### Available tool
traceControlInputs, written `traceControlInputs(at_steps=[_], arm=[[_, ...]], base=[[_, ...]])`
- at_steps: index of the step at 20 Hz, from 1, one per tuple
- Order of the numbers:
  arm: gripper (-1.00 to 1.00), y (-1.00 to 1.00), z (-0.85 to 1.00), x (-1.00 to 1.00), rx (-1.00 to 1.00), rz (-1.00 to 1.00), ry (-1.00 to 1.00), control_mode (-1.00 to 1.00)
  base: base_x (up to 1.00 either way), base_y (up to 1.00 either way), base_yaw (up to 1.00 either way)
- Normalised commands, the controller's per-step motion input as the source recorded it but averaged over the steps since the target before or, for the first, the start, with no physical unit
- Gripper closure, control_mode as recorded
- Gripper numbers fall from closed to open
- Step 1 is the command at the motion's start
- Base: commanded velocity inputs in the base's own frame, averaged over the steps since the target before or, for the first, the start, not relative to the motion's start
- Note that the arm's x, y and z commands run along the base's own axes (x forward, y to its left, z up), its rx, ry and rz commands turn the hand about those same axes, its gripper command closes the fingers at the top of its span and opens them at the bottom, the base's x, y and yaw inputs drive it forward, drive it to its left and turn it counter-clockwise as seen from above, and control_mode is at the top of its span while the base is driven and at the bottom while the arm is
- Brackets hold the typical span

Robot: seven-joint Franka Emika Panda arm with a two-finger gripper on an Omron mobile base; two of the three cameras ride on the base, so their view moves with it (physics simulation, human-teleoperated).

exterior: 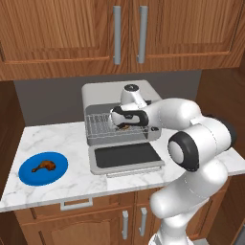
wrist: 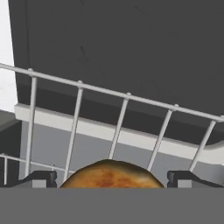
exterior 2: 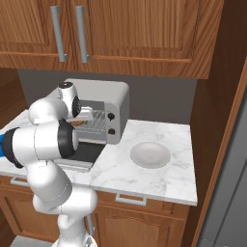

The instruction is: Open the toaster oven door. Place the bread on the top rack in the toaster oven and place the chicken drumstick on the bottom rack.

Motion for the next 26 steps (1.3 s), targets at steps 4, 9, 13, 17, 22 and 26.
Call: traceControlInputs(at_steps=[4,9,13,17,22,26], arm=[[-1.00,0.02,-0.14,0.00,0.00,0.00,0.07,-1.00],[-1.00,0.00,-0.06,0.00,0.00,0.02,0.01,-1.00],[-1.00,0.00,0.04,-0.05,-0.02,0.11,-0.03,-1.00],[-1.00,0.04,-0.13,-0.02,-0.11,0.19,-0.04,-1.00],[-1.00,0.02,0.09,-0.12,-0.22,0.35,-0.16,-1.00],[-1.00,0.00,0.19,0.02,-0.19,0.29,-0.24,-1.00]], base=[[0.00,0.00,0.00],[0.00,0.00,0.00],[0.00,0.00,0.00],[0.00,0.00,0.00],[0.00,0.00,0.00],[0.00,0.00,0.00]])
